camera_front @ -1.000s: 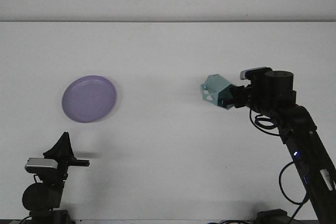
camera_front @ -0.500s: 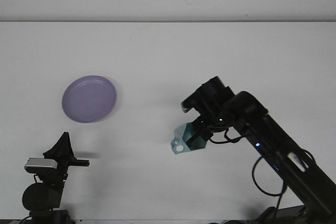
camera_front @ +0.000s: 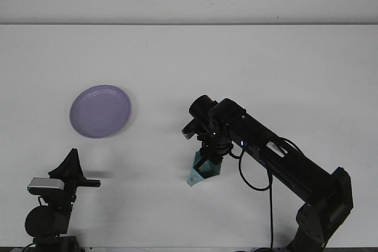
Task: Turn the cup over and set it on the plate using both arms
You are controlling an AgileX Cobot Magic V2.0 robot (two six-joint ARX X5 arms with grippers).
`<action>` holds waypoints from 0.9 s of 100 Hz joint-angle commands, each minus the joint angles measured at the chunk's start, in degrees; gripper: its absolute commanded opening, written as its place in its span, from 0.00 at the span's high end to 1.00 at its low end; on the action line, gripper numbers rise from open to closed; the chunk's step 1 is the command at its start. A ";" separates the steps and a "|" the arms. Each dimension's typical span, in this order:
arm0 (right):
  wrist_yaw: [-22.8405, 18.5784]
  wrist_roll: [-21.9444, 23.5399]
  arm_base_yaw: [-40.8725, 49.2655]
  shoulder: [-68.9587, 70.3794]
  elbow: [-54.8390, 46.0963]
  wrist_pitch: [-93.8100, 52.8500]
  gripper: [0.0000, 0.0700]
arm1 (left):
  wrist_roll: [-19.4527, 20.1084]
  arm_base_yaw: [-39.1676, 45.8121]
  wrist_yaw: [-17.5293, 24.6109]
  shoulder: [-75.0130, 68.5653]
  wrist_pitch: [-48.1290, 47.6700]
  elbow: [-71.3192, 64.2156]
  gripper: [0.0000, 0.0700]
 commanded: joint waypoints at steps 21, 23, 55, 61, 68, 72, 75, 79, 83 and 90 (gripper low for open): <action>0.28 -1.68 0.48 2.16 1.33 0.94 0.99 | -0.33 0.15 -0.15 -0.07 0.72 -0.96 0.98; 0.26 -1.70 0.48 2.16 1.33 0.92 0.99 | -0.33 0.15 -0.13 -0.07 0.72 -0.96 0.98; 0.33 -2.60 0.48 2.14 1.42 1.36 0.60 | -0.35 0.15 -0.15 -0.07 0.72 -0.96 0.98; 0.35 -2.58 0.26 2.05 2.19 0.68 0.60 | -0.42 0.15 -0.13 -0.07 0.76 -0.96 0.98; 0.33 -2.58 -0.39 1.25 4.04 -0.98 0.60 | -1.33 0.15 -0.13 -0.07 1.20 -0.96 0.98; 0.33 -2.58 -0.72 0.61 5.49 -1.51 0.60 | -2.58 0.15 -0.13 -0.07 2.01 -0.96 0.98; 0.33 -2.56 -0.96 -0.20 6.56 -1.53 0.60 | -3.74 0.15 -0.13 -0.07 2.82 -0.96 0.98; 0.33 -2.56 -1.49 -1.68 7.91 -1.53 0.60 | -5.38 0.15 -0.13 -0.07 4.02 -0.94 0.98; 0.35 -2.54 -2.14 -3.37 9.22 -1.51 0.60 | -7.69 0.15 -0.13 -0.07 4.90 -0.83 0.98; 0.37 -2.03 -3.52 -6.54 11.08 -1.25 0.60 | -12.35 0.17 -0.15 -0.07 5.55 -0.39 0.98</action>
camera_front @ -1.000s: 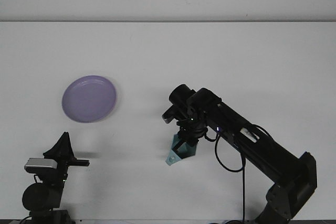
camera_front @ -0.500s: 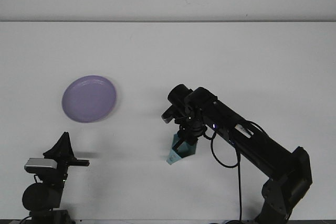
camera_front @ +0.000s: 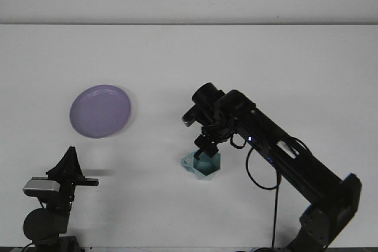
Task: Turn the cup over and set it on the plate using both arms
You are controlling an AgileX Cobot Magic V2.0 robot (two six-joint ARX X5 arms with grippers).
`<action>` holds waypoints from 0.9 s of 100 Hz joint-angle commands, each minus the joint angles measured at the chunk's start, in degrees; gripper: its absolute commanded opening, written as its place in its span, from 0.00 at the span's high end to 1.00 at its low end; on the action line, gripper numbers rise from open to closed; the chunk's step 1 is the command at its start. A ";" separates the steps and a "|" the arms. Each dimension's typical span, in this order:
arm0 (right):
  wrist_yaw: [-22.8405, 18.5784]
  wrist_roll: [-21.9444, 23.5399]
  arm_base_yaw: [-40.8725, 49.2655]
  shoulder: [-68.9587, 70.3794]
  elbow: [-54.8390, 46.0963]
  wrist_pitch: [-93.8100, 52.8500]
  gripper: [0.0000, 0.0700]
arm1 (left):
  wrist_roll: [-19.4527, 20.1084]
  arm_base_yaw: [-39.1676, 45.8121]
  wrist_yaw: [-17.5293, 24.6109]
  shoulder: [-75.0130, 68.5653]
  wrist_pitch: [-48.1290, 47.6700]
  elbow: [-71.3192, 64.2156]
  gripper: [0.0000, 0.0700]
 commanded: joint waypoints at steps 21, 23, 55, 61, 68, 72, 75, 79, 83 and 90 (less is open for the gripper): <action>-0.02 0.87 -7.17 -17.27 -0.87 9.22 0.60 | -15.85 0.15 2.43 0.20 -2.97 3.45 0.98; 0.00 0.96 -7.85 -18.95 -2.14 10.97 0.60 | -16.37 0.13 3.02 0.39 -3.72 4.22 0.98; 0.46 3.82 -17.09 -47.34 -36.41 44.15 0.60 | -16.17 0.09 14.56 15.19 -14.91 22.60 0.98; 0.46 3.85 -18.10 -51.91 -42.12 48.50 0.60 | -14.67 0.07 17.09 19.93 -16.74 26.86 0.98; 0.52 3.87 -18.95 -56.94 -48.04 52.68 0.60 | -12.48 -0.28 18.97 25.53 -19.26 32.06 0.98; 0.74 3.87 -19.32 -59.63 -51.17 54.84 0.60 | -11.47 -0.72 19.54 28.65 -20.94 35.10 0.98; 1.29 3.87 -19.47 -61.57 -53.31 56.26 0.60 | -10.62 -1.09 20.09 30.97 -22.34 37.40 0.98; 1.84 3.87 -19.67 -64.04 -56.04 58.25 0.60 | -9.31 -1.70 20.63 33.90 -24.39 40.50 0.98; 1.95 3.85 -19.87 -66.49 -58.49 60.13 0.60 | -8.44 -2.40 20.74 36.70 -26.51 43.54 0.98; 1.99 3.85 -20.17 -70.49 -62.23 62.60 0.60 | -7.50 -3.85 21.05 41.53 -29.88 48.74 0.98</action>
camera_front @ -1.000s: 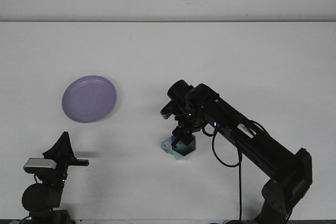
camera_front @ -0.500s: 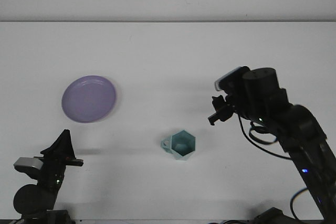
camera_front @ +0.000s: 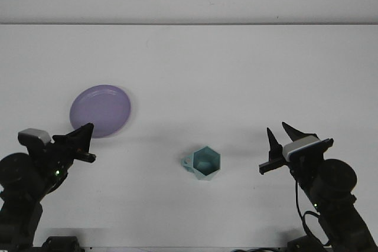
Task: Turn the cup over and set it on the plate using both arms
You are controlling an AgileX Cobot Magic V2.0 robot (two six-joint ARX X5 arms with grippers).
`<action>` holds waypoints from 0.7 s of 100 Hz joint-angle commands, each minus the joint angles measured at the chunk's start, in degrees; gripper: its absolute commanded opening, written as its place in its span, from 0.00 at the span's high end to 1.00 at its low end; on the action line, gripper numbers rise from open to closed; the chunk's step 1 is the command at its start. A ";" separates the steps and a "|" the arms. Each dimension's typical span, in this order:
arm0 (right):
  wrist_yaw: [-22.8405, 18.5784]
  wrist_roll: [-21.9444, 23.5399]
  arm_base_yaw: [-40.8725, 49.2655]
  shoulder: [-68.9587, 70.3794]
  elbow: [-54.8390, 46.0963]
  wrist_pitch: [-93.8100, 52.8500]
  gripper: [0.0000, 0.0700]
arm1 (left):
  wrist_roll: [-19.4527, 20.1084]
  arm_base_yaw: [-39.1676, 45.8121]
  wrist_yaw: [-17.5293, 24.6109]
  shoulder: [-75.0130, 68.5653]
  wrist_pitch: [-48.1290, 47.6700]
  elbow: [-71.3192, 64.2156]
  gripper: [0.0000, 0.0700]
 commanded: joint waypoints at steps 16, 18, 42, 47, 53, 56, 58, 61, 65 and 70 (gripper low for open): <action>3.04 0.68 -0.39 -8.85 -7.63 4.04 0.60 | 6.03 -5.62 2.84 14.05 -9.88 16.26 0.98; 3.13 0.66 -0.42 -9.33 -8.13 3.96 0.60 | 6.54 -6.43 2.95 15.47 -11.08 17.84 0.98; 2.91 1.27 -0.39 -10.86 -9.68 3.54 0.60 | 14.84 -16.70 2.99 32.87 -27.08 35.32 0.71; 2.84 1.27 -0.39 -10.82 -9.68 3.67 0.60 | 16.04 -18.95 2.97 36.57 -29.73 38.38 0.61; 2.84 1.25 -0.39 -10.80 -9.68 3.72 0.60 | 17.59 -21.51 2.97 40.96 -32.74 41.62 0.57; 2.84 1.25 -0.39 -10.80 -9.68 3.74 0.60 | 18.10 -22.73 2.97 43.12 -34.18 43.12 0.55; 2.82 1.25 -0.39 -10.80 -9.68 3.74 0.60 | 18.32 -23.50 2.97 44.50 -35.15 44.06 0.55; 2.84 1.27 -0.39 -10.80 -9.68 3.74 0.60 | 18.58 -24.57 2.99 46.62 -36.50 45.42 0.52; 2.80 1.29 -0.39 -10.80 -9.68 3.74 0.60 | 18.88 -25.99 2.97 49.48 -38.36 47.21 0.45; 2.78 1.31 -0.39 -10.80 -9.68 3.74 0.60 | 18.91 -27.71 2.97 52.87 -40.59 49.33 0.34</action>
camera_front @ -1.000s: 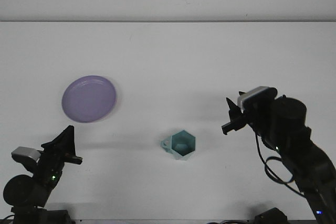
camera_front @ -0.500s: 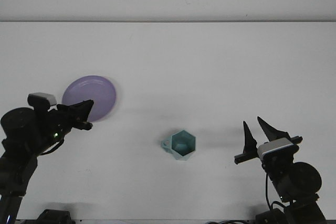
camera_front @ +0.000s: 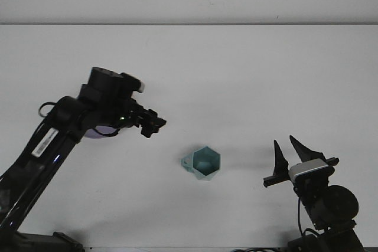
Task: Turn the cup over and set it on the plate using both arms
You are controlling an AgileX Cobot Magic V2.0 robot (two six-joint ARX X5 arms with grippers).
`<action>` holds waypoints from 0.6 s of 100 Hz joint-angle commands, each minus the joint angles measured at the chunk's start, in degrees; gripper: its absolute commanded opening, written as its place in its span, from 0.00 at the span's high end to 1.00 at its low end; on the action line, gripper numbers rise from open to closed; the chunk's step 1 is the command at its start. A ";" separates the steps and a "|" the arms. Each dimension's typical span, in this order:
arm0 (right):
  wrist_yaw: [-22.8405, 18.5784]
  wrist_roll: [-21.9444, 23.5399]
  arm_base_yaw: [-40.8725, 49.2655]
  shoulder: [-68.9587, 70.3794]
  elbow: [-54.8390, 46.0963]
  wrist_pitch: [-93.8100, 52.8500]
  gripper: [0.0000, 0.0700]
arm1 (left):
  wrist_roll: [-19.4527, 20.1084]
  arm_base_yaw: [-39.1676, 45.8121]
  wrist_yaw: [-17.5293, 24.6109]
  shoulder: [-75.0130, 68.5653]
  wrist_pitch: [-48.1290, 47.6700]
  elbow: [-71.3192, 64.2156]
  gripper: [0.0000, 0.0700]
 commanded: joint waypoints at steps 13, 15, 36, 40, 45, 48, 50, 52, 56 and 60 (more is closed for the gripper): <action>-0.04 1.05 0.09 0.04 0.24 0.92 0.60 | 4.37 -6.14 0.48 12.28 -6.10 7.56 0.22; -0.04 1.05 0.09 0.04 0.24 0.96 0.60 | 5.01 -6.73 0.46 13.38 -6.51 8.22 0.22; -0.04 1.07 0.09 0.04 0.24 0.98 0.60 | 8.57 -11.78 0.04 23.10 -9.01 14.27 0.22; -0.04 1.05 0.09 0.04 0.24 0.98 0.60 | 9.29 -12.52 -0.02 24.63 -9.64 15.41 0.22; -0.04 1.07 0.09 0.04 0.24 0.98 0.60 | 10.14 -13.33 -0.59 26.29 -10.49 16.70 0.22; -0.04 1.05 0.09 0.04 0.24 0.98 0.60 | 10.56 -13.81 -1.44 27.23 -10.88 17.42 0.22; -0.04 1.05 0.09 0.04 0.24 0.98 0.60 | 10.99 -14.10 -2.08 27.87 -11.13 17.86 0.22; -0.04 1.05 0.09 0.04 0.24 0.98 0.60 | 11.30 -14.40 -2.78 28.48 -11.45 18.32 0.22; -0.04 1.07 0.09 0.04 0.24 0.98 0.60 | 11.61 -14.95 -3.85 29.44 -11.74 18.95 0.22; -0.04 1.07 0.09 0.04 0.24 0.98 0.60 | 11.96 -15.34 -4.20 30.29 -11.78 19.26 0.22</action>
